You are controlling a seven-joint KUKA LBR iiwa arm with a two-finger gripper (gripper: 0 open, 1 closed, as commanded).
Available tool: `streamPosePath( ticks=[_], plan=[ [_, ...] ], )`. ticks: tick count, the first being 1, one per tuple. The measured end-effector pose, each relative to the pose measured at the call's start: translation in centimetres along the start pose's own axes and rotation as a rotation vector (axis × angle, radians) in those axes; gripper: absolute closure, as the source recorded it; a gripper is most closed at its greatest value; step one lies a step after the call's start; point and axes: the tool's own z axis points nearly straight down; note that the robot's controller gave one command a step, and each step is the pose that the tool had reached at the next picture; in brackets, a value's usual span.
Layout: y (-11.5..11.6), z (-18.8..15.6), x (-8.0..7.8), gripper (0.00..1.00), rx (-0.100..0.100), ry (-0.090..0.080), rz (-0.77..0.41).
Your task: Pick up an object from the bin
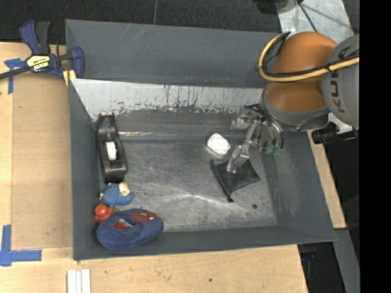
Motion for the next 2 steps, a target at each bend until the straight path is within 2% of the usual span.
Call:
streamPosePath(
  ticks=[1, 2],
  plan=[
    [-1.12, 10.24, 2.63, 0.00, 0.001, 0.005, 0.088],
    [-1.05, 9.65, 2.15, 1.00, -0.002, -0.010, 0.087]
  ],
)
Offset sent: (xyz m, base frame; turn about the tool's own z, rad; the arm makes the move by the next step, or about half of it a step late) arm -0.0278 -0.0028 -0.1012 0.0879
